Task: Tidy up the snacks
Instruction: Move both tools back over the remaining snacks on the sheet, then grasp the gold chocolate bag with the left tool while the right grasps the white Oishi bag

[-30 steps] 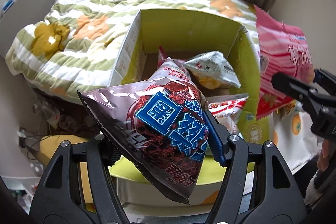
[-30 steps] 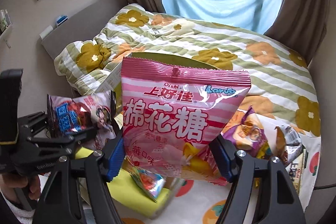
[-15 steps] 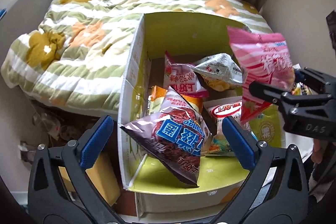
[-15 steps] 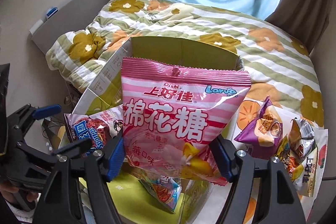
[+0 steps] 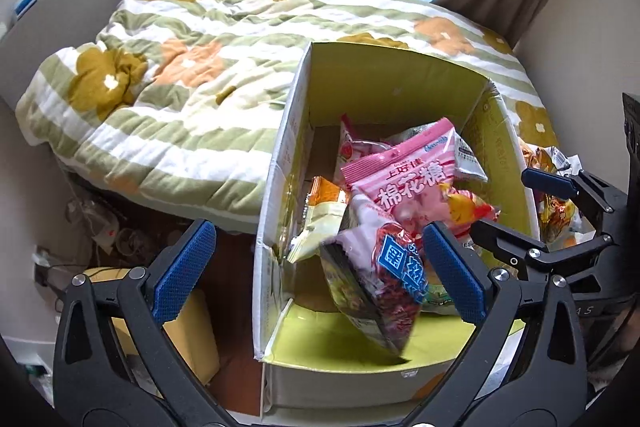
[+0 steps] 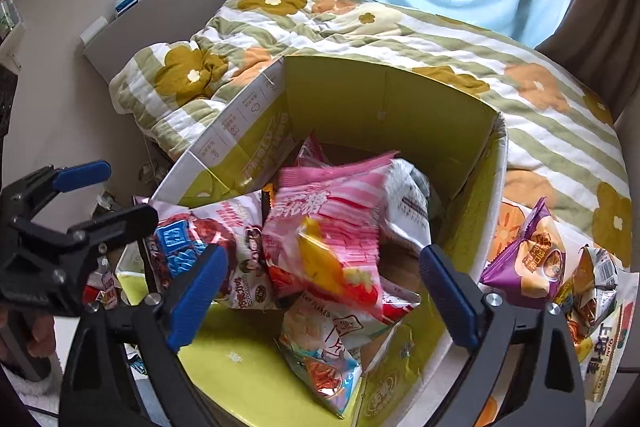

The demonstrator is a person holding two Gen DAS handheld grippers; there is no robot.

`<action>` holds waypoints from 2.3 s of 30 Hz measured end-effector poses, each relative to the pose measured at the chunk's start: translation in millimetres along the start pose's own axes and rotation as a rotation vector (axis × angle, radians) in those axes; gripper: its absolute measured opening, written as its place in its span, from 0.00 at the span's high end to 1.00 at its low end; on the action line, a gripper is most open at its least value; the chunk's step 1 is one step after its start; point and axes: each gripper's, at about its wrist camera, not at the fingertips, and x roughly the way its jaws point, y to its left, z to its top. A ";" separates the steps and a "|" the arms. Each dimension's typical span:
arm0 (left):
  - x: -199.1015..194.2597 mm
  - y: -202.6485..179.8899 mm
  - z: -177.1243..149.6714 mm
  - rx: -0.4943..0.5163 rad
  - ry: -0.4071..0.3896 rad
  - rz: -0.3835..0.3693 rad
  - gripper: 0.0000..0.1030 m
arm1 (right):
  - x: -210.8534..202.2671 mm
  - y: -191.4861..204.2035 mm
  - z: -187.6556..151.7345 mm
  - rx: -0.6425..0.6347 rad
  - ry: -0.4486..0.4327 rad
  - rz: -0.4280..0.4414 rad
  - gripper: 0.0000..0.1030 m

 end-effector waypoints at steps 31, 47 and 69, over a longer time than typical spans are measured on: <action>-36.2 -146.1 7.8 0.251 -0.113 -0.208 0.00 | -142.3 -107.8 -76.7 0.270 -0.239 -0.285 0.07; 39.5 -311.5 -15.9 0.163 0.055 -0.231 0.00 | -128.6 -243.1 -139.7 0.207 -0.080 -0.218 0.07; 171.0 -352.5 -32.9 0.038 0.334 -0.315 0.35 | -47.0 -279.5 -158.8 0.108 0.018 -0.076 0.07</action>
